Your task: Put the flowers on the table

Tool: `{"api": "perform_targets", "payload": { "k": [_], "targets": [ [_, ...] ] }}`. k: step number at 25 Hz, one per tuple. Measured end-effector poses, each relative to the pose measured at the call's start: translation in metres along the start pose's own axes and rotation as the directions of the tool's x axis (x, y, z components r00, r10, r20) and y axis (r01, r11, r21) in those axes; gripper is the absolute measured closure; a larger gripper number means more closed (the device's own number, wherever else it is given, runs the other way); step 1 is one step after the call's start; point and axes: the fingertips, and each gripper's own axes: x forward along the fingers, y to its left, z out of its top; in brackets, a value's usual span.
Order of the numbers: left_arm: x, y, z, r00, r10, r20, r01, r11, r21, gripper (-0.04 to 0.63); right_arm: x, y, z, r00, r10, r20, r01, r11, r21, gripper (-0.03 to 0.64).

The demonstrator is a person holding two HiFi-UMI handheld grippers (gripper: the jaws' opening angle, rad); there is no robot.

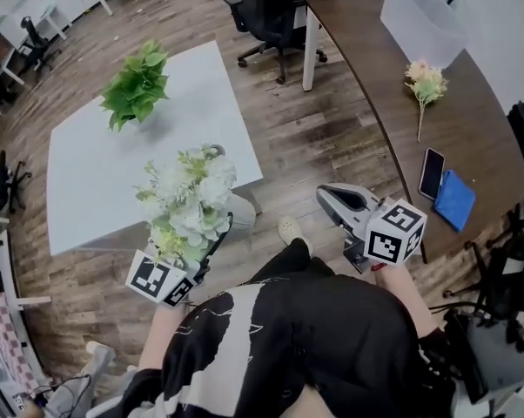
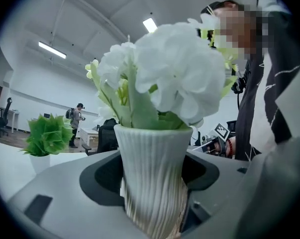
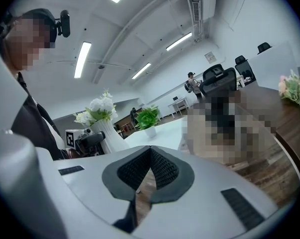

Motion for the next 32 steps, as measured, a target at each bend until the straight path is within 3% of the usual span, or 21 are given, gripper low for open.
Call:
{"api": "perform_targets", "payload": {
  "k": [11,19,25,32],
  "targets": [
    [0.137,0.038,-0.003,0.994,-0.111,0.003,0.111,0.992,-0.054,0.259,0.028,-0.106,0.057,0.993,-0.113,-0.03,0.113,0.994,-0.007,0.604],
    [0.193,0.092,0.004,0.997,-0.074,-0.029,0.073,0.997,-0.019,0.261,0.064,-0.181,0.106,0.988,-0.15,-0.028,0.152,0.984,0.092,0.604],
    [0.214,0.128,0.029,0.999,-0.041,-0.007,0.041,0.998,0.039,0.26,0.086,-0.187,0.141,0.996,-0.094,-0.006,0.094,0.995,0.018,0.604],
    [0.21,0.142,0.044,0.999,-0.018,0.038,0.017,1.0,0.022,0.261,0.129,-0.163,0.161,0.999,0.052,0.001,-0.052,0.997,-0.063,0.604]
  ]
}}
